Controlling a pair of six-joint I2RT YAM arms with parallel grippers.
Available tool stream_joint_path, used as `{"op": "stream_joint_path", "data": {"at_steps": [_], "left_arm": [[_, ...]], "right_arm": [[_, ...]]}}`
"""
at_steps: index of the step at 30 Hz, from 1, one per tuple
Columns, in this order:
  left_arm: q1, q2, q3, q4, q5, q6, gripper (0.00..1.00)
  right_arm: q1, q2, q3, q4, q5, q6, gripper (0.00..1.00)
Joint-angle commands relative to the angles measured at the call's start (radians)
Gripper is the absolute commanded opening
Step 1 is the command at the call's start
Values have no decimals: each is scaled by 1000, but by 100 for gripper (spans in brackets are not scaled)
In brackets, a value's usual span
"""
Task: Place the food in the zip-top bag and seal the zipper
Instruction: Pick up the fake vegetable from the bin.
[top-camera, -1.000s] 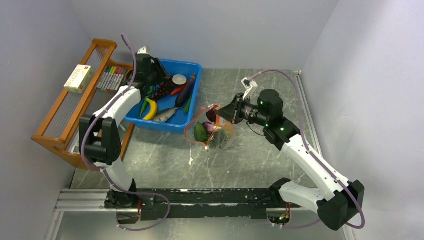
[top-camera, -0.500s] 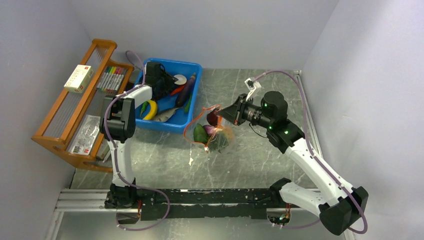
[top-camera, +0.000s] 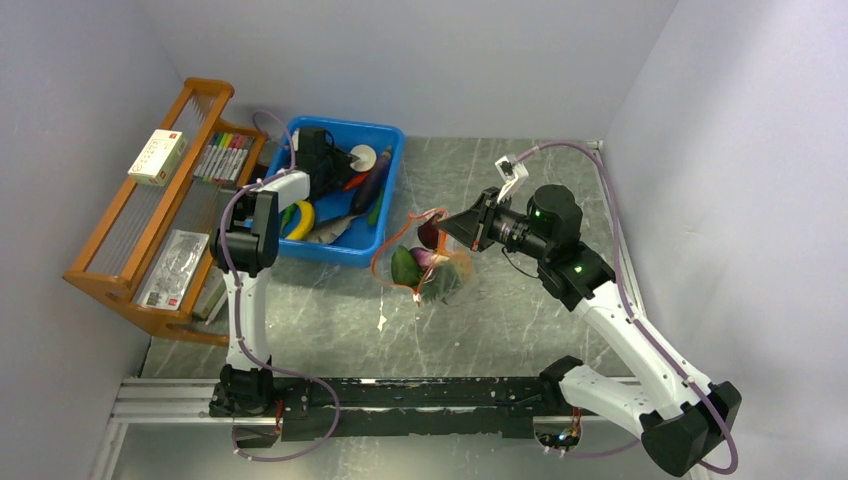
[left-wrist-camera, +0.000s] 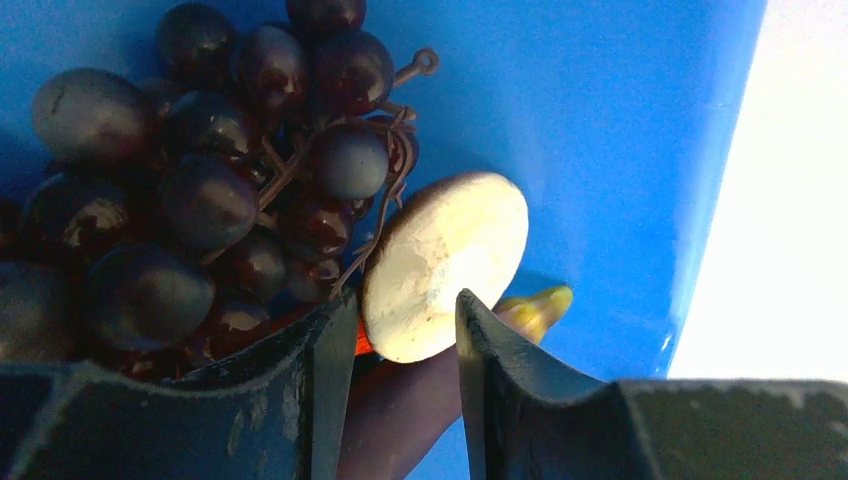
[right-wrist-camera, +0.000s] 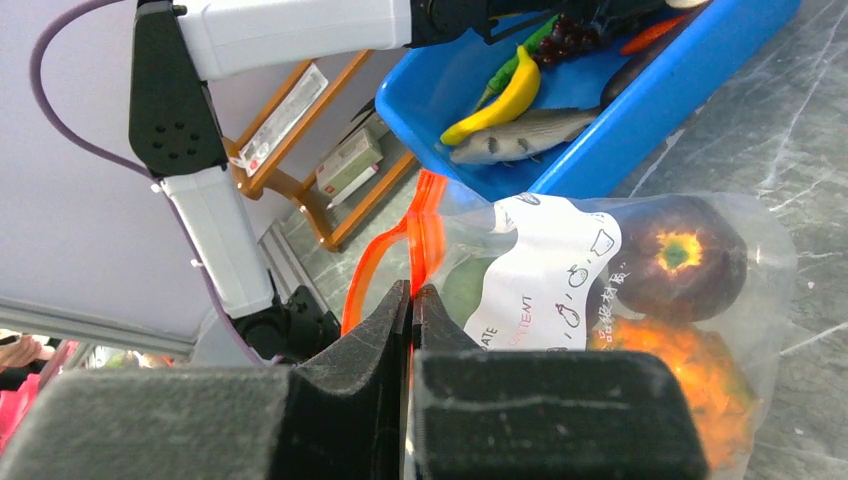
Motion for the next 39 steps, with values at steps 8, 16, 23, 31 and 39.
{"op": "stream_joint_path", "data": {"at_steps": [8,16,23,31,39], "left_arm": [[4,68,67,103,26,-55,48],[-3,55,20,167,39,-41,59],[-8,77,64,170,61,15,70],[-14,102,94,173,80,32,81],[-16,148,151,146,92,50,83]], "right_arm": [[-3,-11,17,20,3,10,0],[-3,0,12,35,-6,19,0],[-3,1,7,41,-8,24,0],[-3,7,4,50,-16,29,0],[-3,2,-1,53,-15,30,0]]}}
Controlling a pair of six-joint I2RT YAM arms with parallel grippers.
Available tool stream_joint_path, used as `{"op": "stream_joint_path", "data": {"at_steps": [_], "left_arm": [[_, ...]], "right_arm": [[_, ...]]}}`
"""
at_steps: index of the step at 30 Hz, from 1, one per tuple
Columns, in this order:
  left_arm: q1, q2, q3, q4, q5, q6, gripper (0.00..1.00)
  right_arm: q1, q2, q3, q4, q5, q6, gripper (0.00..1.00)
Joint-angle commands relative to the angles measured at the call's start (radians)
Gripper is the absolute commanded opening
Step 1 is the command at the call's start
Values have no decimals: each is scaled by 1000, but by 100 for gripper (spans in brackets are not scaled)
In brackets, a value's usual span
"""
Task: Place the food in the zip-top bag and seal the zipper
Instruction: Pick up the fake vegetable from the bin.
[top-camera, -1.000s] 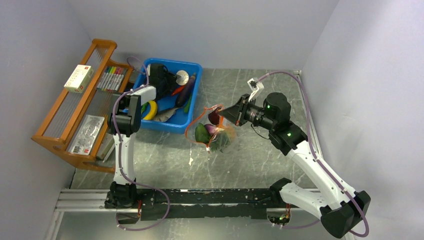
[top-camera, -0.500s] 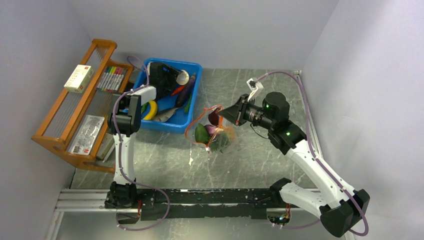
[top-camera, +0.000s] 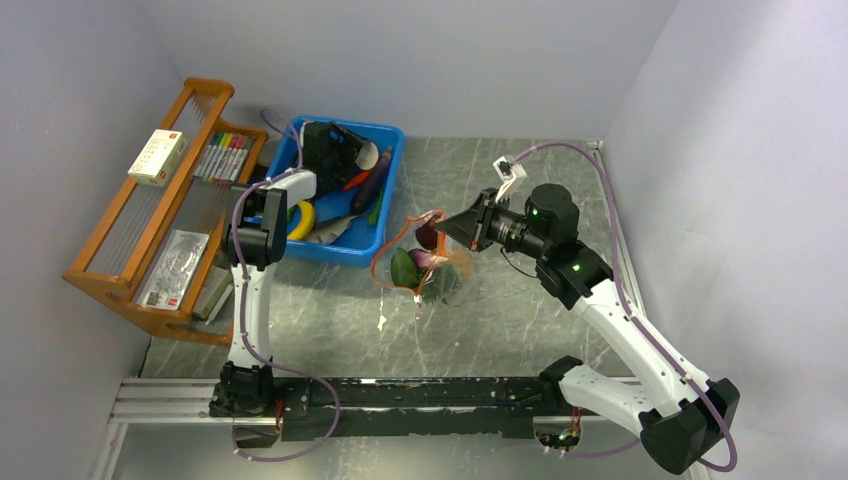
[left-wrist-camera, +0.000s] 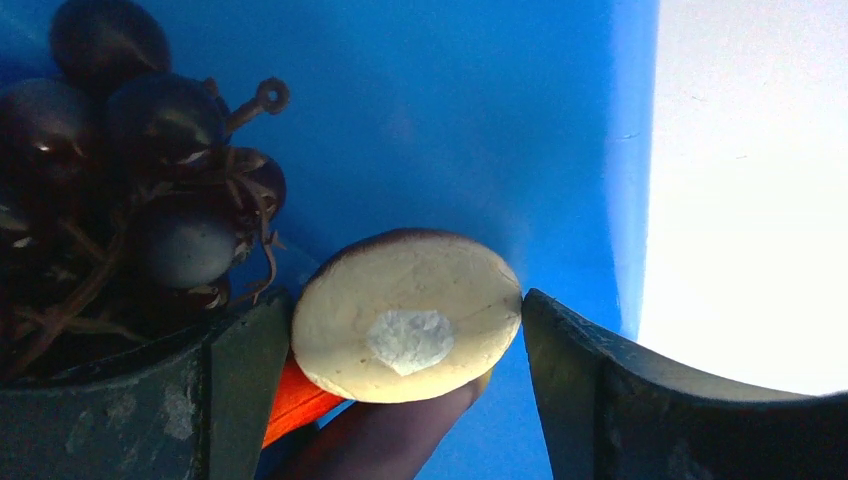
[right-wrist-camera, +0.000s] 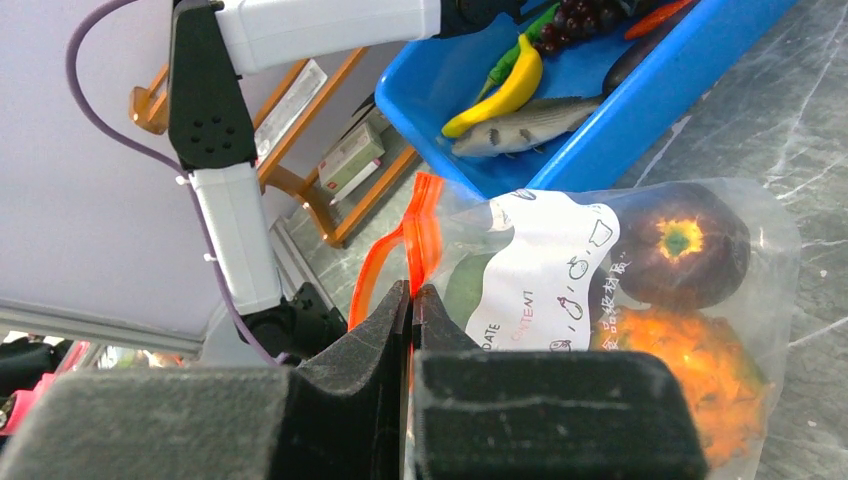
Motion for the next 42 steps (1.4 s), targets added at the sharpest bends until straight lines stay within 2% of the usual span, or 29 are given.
{"op": "stream_joint_path", "data": {"at_steps": [1,8,13,19,31,42], "left_arm": [[-7,40,52,2,25,33,83],[-7,55,67,18,39,52,84],[-8,33,33,46,38,63,73],[-7,-34,-24,67,23,101,70],[-7,-241,-197,105,45,180,67],[-7,-538,-425,97,57,368,66]], "right_arm": [[-3,-7,0,59,-13,11,0],[-3,-6,0,62,-11,15,0],[-3,2,1,72,-19,24,0],[-3,2,-3,69,-15,21,0],[-3,-16,-12,27,18,-12,0],[-3,7,3,-12,45,-30,0]]}}
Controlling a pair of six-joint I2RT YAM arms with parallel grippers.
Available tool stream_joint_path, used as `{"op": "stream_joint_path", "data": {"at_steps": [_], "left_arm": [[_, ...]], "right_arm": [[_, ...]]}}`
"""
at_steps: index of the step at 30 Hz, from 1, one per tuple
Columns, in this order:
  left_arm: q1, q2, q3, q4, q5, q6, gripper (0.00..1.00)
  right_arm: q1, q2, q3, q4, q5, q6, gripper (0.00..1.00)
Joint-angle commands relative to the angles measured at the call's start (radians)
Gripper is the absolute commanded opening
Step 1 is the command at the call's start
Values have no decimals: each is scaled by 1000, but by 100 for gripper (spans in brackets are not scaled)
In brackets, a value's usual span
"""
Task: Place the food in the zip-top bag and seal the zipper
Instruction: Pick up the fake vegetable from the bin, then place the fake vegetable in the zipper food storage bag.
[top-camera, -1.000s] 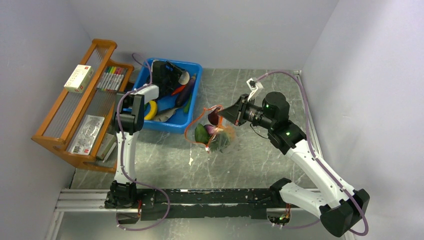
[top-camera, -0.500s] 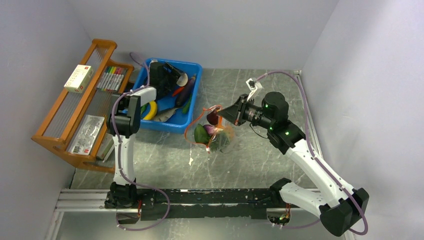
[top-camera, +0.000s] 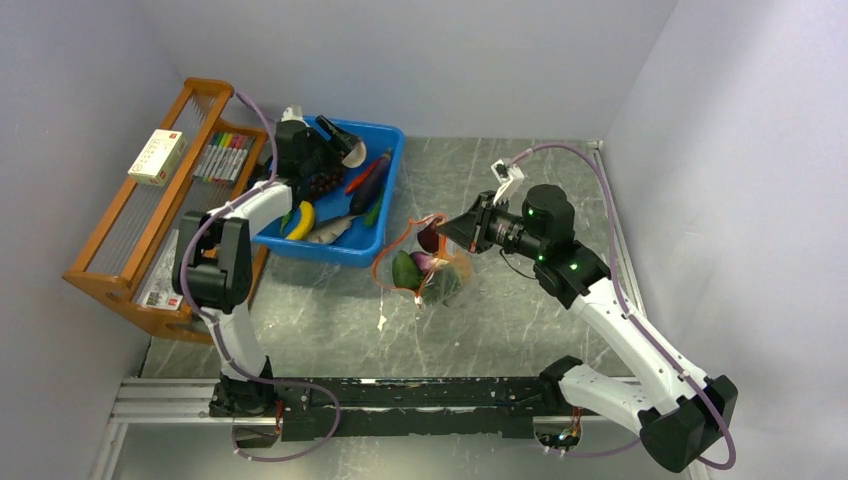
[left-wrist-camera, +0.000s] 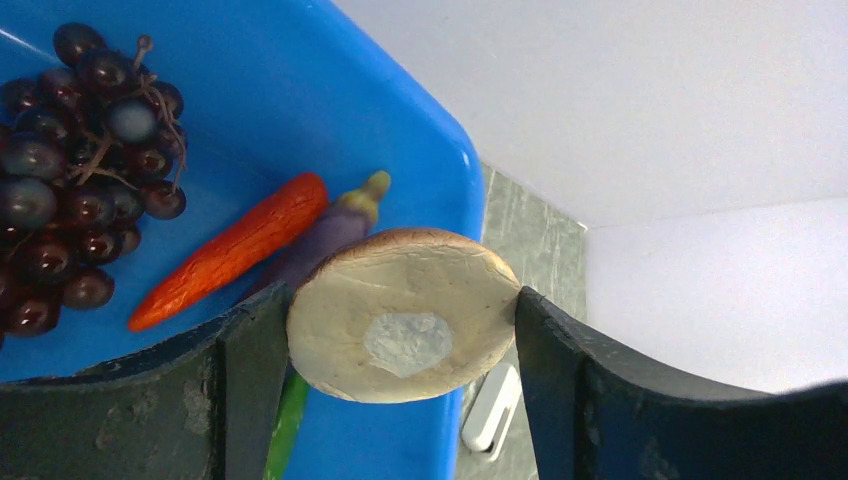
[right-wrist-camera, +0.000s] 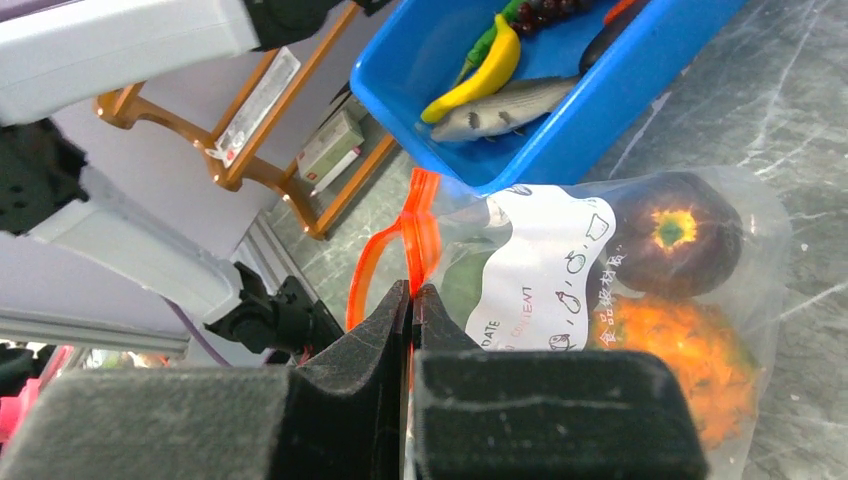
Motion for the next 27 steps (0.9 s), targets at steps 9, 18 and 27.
{"op": "stream_joint_path", "data": {"at_steps": [9,18,27], "left_arm": [[-4,-359,-219,-55,180,189,66],[-30,-653,-378,-197,315,287,67],[-82,-827,-372,-355,402,361,67]], "right_arm": [[-3,31,13,3,58,-2,0],[-3,69,30,-3,65,11,0],[-3,70,1,45,69,59,0]]}}
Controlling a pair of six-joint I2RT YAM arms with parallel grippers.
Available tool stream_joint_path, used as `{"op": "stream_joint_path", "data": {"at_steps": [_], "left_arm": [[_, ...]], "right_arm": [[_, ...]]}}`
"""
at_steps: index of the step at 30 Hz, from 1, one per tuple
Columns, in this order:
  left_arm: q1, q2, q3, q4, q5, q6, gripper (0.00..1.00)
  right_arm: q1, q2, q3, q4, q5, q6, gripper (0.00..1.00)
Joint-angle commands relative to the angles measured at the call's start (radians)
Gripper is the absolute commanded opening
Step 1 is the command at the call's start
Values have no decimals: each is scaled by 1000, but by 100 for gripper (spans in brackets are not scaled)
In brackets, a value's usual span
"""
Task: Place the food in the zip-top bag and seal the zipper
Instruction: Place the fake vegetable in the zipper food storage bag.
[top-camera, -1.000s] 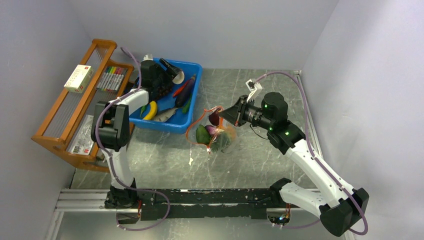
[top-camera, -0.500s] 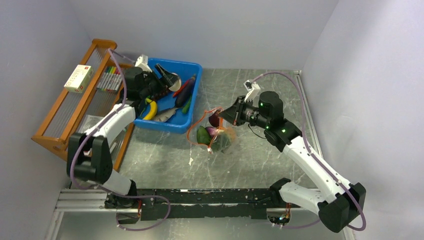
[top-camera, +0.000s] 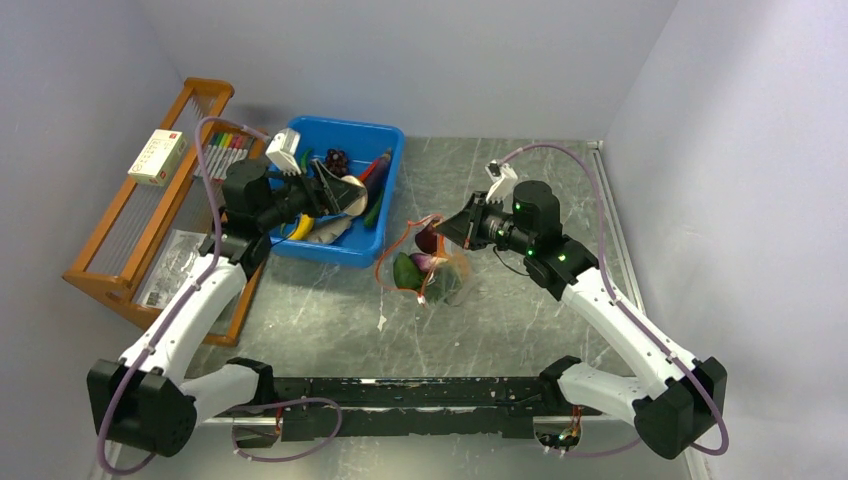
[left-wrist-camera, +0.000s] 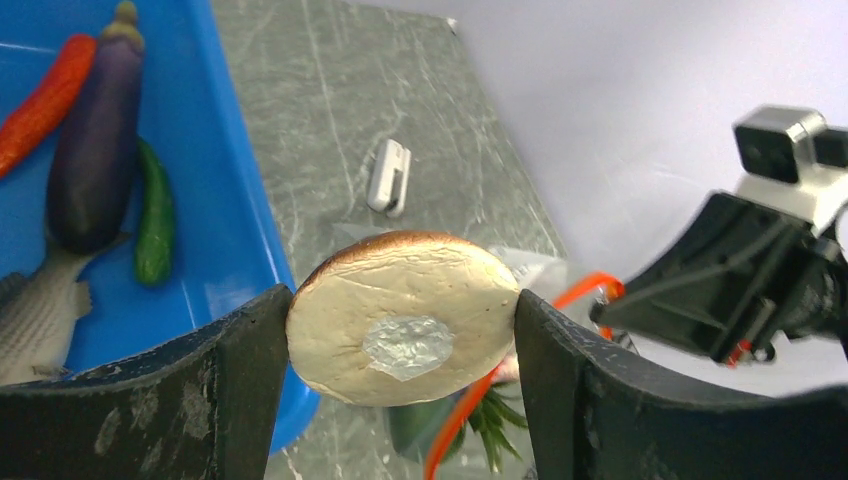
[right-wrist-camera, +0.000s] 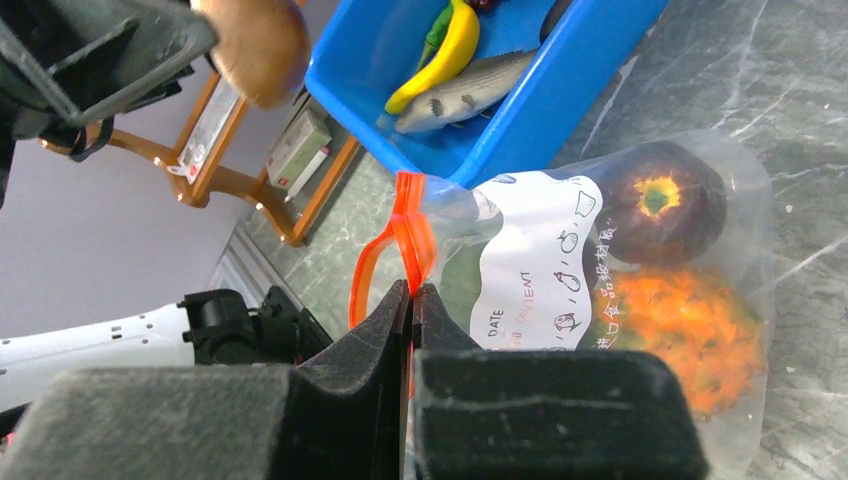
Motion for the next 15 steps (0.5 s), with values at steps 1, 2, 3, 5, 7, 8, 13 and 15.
{"op": "stream_joint_path", "data": {"at_steps": [1,2,3,5,7,8,13,15], "left_arm": [[-25,-58,18,-86,107,59,67],[-31,-70,24,-98,120,60,67],[-39,-77,31,-110,130,61,68],[-59,-85,40,-110,156,63,67],[-85,-92,43,-97,183,62,67],[-101,-95,42,-83,195,60,67],[-160,-95,12,-32,204,38,66],[-179,-86,-3,-9,211,22,66]], "right_arm": [[-3,-6,-3,69,8,39,0],[-3,-5,-4,73,-2,47,0],[-3,-1,-3,75,-11,55,0],[-3,3,4,69,-27,66,0],[-3,6,9,64,-28,75,0],[-3,4,11,62,-30,79,0],[-3,-7,14,69,-19,79,0],[-3,-7,18,71,-20,77,0]]}}
